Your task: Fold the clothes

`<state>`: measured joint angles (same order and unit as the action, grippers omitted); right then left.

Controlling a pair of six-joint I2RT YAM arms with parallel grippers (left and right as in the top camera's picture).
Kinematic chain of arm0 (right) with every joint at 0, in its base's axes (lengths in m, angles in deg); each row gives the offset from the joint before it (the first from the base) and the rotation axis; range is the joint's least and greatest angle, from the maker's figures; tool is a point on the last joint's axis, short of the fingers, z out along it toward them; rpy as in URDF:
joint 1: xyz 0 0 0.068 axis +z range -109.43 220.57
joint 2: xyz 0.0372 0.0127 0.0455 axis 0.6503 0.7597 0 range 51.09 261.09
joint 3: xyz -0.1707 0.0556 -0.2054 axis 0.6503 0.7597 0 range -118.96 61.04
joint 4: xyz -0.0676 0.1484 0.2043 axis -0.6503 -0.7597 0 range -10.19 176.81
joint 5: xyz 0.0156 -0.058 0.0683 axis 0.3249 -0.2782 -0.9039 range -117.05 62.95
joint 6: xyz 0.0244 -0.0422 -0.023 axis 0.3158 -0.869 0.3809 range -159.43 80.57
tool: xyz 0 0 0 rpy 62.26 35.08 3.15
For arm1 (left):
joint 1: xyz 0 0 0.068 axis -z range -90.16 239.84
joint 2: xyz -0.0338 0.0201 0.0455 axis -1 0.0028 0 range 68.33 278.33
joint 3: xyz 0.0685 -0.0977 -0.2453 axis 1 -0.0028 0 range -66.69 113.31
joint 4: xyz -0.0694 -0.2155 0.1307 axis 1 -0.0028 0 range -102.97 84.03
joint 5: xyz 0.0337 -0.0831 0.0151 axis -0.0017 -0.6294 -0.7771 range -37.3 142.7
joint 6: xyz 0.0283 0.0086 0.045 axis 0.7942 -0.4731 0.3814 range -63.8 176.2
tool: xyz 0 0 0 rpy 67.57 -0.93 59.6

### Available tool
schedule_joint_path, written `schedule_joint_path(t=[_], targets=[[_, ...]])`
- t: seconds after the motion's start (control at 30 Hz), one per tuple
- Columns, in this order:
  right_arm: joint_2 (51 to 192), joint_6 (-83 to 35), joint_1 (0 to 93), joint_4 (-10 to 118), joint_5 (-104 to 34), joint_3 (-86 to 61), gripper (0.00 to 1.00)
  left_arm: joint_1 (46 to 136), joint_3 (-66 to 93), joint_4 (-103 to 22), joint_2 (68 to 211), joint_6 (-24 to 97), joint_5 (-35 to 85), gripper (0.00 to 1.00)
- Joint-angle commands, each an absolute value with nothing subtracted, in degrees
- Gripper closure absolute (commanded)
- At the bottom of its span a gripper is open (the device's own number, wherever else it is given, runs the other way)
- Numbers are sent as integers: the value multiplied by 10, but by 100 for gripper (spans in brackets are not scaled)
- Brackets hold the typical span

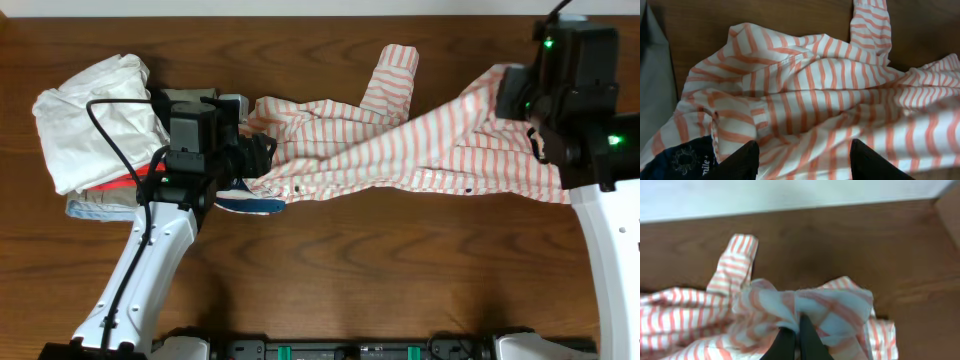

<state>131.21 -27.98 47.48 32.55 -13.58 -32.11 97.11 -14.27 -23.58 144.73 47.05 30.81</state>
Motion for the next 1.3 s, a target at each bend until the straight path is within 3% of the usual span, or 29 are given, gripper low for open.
schedule_joint_path(t=[0.0,0.37,0.83,0.93,1.0,1.1,1.27], targets=[[1309,-288,467,341,-125,-336,99,970,-142,-235,1451,476,313,41],[1381,-295,454,343,-129,-336,99,970,-142,-235,1451,476,313,41],[1518,-277,339,269,-143,-336,98,970,-142,-234,1451,476,313,41],[1537,-277,333,248,-144,-332,89,970,-142,-235,1451,476,313,41],[1551,-278,332,235,-143,-329,72,970,-142,-235,1451,476,313,41],[1568,-277,332,236,-138,-326,63,970,-142,-235,1451,476,313,41],[1577,-278,333,235,-136,-326,62,970,-142,-235,1451,476,313,41]])
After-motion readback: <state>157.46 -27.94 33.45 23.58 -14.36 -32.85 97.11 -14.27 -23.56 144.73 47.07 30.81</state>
